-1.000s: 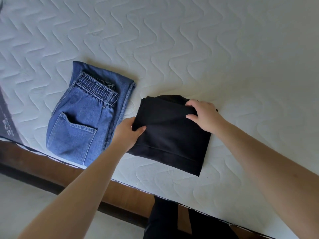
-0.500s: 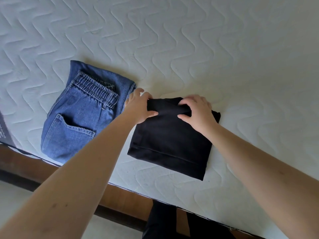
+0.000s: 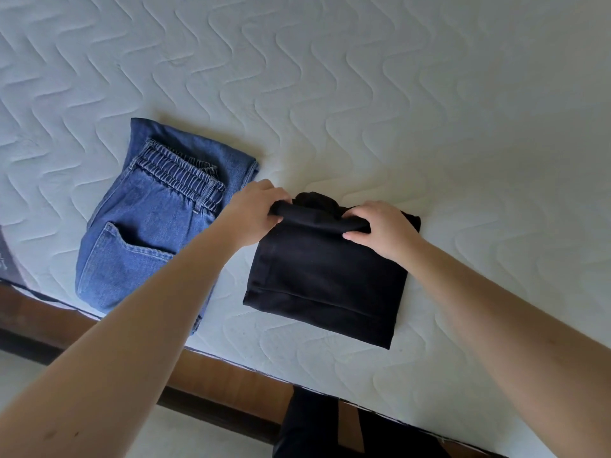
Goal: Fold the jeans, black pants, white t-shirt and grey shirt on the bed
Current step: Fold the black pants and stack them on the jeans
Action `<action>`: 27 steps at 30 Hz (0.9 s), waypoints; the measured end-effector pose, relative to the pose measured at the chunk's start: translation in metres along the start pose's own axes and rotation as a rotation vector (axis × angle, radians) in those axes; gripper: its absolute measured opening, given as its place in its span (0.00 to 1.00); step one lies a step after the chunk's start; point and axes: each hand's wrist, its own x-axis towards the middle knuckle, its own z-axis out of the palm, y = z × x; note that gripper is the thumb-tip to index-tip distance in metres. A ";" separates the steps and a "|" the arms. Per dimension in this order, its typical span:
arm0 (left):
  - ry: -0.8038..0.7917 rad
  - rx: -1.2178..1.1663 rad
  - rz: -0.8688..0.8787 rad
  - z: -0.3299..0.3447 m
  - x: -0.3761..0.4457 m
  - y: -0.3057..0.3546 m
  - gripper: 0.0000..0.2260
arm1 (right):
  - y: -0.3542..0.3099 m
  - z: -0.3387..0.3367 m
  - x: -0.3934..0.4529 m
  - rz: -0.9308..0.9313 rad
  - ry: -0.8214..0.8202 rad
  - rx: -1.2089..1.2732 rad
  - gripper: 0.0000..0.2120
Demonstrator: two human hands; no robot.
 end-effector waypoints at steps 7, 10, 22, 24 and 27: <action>-0.053 0.075 0.182 0.006 0.015 0.013 0.25 | 0.000 -0.019 0.011 0.060 -0.153 0.072 0.17; -0.083 0.256 0.187 0.017 0.028 0.021 0.22 | 0.000 -0.018 0.014 0.062 -0.227 -0.011 0.15; -0.132 0.257 -0.086 0.023 0.055 0.008 0.20 | 0.040 -0.005 0.001 0.373 0.278 -0.329 0.24; -0.137 0.137 -0.141 0.023 0.056 0.009 0.20 | 0.048 -0.005 -0.005 0.411 0.270 -0.279 0.27; -0.200 0.014 -0.239 0.018 0.057 0.008 0.24 | 0.055 -0.007 -0.012 0.339 0.121 -0.265 0.27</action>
